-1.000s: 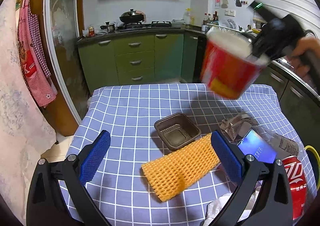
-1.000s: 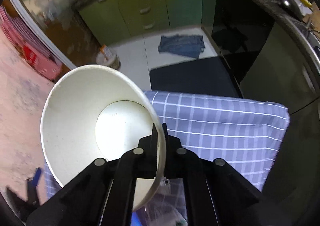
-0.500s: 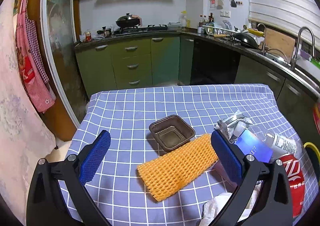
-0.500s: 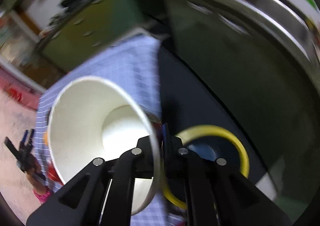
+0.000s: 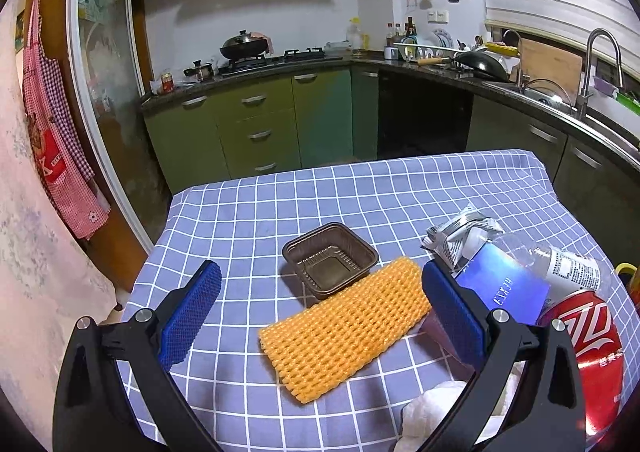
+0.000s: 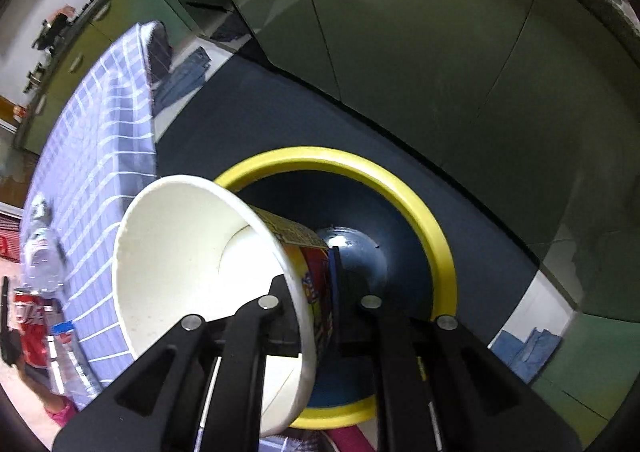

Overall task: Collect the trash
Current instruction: 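Carry the noodle cup over the yellow-rimmed bin and release it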

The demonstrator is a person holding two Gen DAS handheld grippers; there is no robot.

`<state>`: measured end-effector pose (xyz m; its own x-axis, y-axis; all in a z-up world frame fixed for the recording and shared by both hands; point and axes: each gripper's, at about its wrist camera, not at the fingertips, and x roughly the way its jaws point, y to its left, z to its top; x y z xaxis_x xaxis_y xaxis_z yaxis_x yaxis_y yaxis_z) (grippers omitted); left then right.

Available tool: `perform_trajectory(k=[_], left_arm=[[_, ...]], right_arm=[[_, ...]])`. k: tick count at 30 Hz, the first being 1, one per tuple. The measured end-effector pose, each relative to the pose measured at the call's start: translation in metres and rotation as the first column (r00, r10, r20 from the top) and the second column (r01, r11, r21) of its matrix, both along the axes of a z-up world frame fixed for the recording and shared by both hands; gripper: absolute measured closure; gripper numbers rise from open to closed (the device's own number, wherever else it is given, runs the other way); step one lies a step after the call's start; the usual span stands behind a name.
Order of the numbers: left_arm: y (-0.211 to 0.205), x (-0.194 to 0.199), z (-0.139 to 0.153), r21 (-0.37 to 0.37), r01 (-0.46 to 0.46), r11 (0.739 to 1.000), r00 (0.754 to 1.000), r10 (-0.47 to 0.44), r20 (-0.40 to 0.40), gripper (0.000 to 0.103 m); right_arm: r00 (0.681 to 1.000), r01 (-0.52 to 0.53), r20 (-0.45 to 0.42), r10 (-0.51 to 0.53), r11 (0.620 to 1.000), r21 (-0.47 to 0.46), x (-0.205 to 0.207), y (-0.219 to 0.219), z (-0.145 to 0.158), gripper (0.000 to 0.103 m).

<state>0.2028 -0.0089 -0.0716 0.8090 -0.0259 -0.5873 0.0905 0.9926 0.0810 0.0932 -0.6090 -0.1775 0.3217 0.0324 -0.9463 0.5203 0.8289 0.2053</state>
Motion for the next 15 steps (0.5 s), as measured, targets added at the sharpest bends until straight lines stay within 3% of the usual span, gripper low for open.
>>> perform_trajectory(k=[1, 2, 10, 15], left_arm=[[0.000, 0.000, 0.000, -0.001, 0.001, 1.000, 1.000, -0.001, -0.001, 0.004], [0.001, 0.001, 0.000, -0.002, 0.001, 1.000, 1.000, -0.001, -0.002, 0.004], [-0.001, 0.002, -0.001, -0.004, 0.013, 1.000, 1.000, -0.013, -0.015, 0.004], [-0.003, -0.005, 0.011, -0.051, 0.030, 0.998, 0.999, -0.032, -0.038, 0.004]], right_arm=[[1.000, 0.004, -0.004, -0.004, 1.000, -0.011, -0.004, -0.009, -0.004, 0.079], [1.000, 0.014, -0.009, -0.014, 0.999, -0.034, -0.004, -0.010, -0.006, 0.063], [0.999, -0.010, 0.038, 0.012, 0.998, -0.065, -0.008, 0.005, 0.008, 0.061], [0.997, -0.038, 0.065, 0.043, 0.997, -0.071, -0.013, 0.018, 0.018, 0.057]])
